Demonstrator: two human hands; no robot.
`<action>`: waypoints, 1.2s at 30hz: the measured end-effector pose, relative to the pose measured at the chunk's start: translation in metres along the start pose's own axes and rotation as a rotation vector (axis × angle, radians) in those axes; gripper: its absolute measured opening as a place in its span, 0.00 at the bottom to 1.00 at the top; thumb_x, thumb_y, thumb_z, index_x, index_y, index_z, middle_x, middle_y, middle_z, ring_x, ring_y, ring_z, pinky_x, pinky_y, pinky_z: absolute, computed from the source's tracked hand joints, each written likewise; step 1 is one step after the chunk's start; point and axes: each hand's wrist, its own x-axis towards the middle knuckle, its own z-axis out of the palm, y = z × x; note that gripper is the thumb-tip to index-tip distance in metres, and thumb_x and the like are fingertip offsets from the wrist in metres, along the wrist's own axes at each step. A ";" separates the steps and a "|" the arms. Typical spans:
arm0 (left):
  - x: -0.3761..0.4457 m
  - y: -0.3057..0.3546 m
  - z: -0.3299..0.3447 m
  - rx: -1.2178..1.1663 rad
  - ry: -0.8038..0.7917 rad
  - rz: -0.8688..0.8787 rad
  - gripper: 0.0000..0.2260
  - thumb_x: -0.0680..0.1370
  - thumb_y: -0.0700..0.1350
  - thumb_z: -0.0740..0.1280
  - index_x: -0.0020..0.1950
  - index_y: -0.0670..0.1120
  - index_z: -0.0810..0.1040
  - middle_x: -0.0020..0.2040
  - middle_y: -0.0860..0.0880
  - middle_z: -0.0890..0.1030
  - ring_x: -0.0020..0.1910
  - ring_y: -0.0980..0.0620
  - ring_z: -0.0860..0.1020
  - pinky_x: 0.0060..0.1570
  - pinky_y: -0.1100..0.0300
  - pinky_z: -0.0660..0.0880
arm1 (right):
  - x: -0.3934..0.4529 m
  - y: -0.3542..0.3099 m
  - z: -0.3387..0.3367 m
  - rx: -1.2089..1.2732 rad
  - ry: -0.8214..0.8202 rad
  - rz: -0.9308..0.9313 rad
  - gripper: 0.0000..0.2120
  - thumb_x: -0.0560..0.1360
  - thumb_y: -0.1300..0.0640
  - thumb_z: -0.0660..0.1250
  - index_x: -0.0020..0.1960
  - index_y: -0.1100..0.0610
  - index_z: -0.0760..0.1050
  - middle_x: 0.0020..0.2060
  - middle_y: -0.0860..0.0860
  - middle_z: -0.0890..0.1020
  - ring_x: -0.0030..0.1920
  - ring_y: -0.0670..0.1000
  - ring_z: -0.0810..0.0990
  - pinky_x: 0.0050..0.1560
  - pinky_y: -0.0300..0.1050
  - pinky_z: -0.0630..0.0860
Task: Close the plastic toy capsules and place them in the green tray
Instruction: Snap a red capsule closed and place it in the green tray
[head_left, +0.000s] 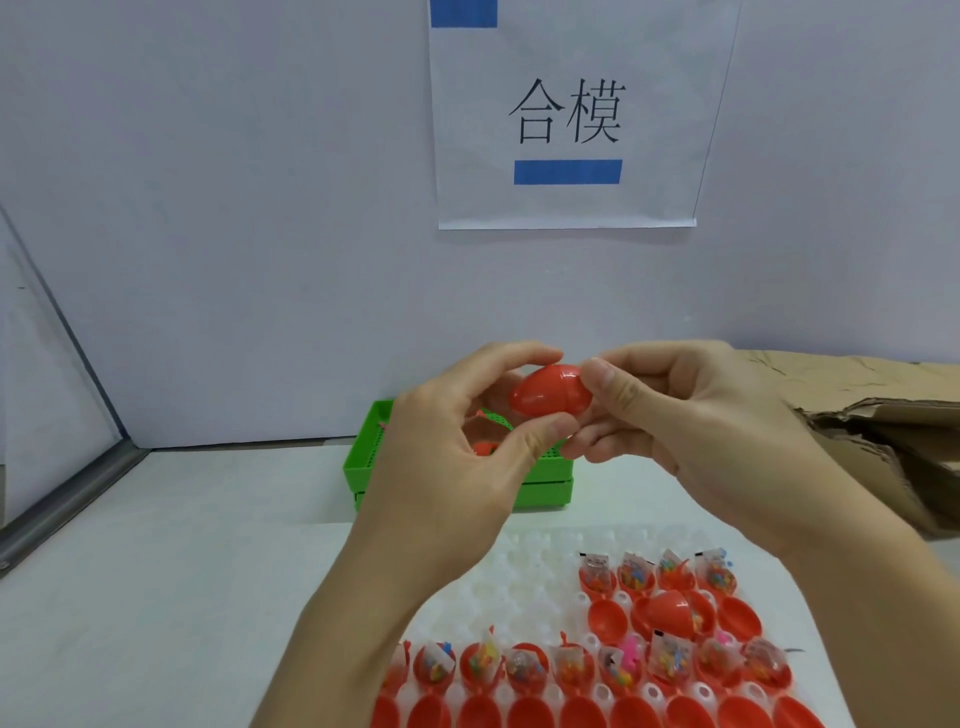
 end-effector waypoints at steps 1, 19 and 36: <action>0.000 0.000 -0.001 0.010 -0.001 0.006 0.15 0.72 0.55 0.73 0.57 0.57 0.81 0.45 0.56 0.83 0.47 0.51 0.83 0.49 0.51 0.81 | 0.000 0.000 0.000 -0.008 -0.003 0.000 0.20 0.65 0.44 0.70 0.47 0.59 0.84 0.37 0.61 0.86 0.37 0.54 0.86 0.40 0.37 0.81; 0.000 -0.002 -0.005 -0.033 -0.054 0.071 0.11 0.73 0.50 0.72 0.55 0.60 0.82 0.47 0.57 0.85 0.49 0.52 0.84 0.51 0.54 0.81 | 0.001 0.001 0.005 -0.003 -0.007 -0.032 0.19 0.64 0.45 0.71 0.43 0.60 0.85 0.36 0.61 0.86 0.35 0.54 0.85 0.37 0.37 0.80; 0.001 -0.009 0.001 0.221 -0.082 0.141 0.08 0.75 0.33 0.69 0.45 0.45 0.84 0.38 0.52 0.82 0.39 0.56 0.79 0.37 0.68 0.74 | 0.001 0.005 0.008 -0.315 0.066 -0.090 0.06 0.73 0.61 0.72 0.41 0.54 0.87 0.29 0.53 0.85 0.30 0.50 0.84 0.33 0.35 0.78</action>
